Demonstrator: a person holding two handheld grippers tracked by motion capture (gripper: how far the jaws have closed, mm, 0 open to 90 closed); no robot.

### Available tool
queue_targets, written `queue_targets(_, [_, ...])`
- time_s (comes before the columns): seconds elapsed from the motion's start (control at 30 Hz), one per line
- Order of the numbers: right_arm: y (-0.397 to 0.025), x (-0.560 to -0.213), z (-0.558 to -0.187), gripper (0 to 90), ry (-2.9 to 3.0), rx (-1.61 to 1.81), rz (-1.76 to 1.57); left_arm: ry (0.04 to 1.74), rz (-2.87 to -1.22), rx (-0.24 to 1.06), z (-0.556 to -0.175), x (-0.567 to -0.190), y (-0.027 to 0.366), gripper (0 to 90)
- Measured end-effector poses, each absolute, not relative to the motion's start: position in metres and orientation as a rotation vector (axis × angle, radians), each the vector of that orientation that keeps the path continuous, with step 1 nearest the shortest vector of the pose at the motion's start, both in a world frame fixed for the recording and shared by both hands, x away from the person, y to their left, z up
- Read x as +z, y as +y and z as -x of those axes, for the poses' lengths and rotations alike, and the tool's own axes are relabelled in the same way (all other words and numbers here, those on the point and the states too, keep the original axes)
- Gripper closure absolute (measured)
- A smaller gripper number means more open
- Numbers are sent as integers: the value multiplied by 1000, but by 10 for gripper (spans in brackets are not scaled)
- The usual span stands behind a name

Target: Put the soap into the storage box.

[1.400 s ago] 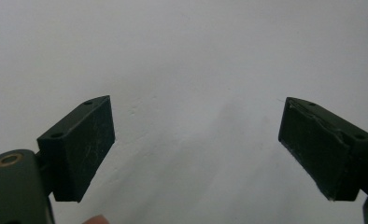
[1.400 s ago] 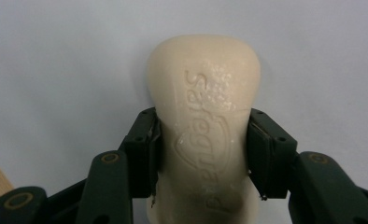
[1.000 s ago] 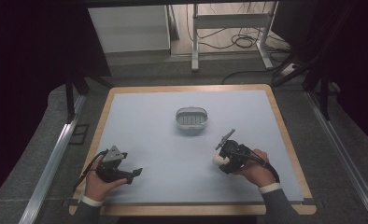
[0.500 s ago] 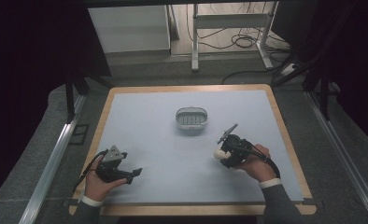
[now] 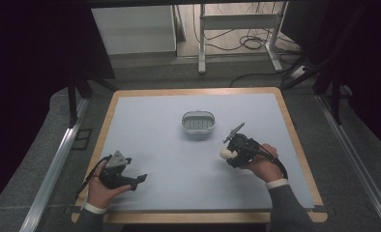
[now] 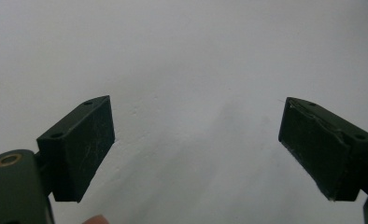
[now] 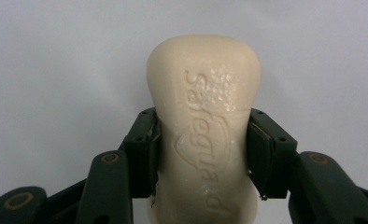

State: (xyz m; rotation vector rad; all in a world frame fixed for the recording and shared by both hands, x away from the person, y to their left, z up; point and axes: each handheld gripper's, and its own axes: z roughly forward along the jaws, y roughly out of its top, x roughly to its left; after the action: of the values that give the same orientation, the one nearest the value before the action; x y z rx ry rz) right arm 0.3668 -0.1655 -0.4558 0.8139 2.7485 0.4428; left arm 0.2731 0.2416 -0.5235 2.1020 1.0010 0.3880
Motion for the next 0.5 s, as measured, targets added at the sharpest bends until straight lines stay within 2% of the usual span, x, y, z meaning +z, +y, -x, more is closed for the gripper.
queue_targets(0.5, [-163, -445, -385, 495, 2721, 465, -814, 996, -2110, 383, -274, -525, 240, 110])
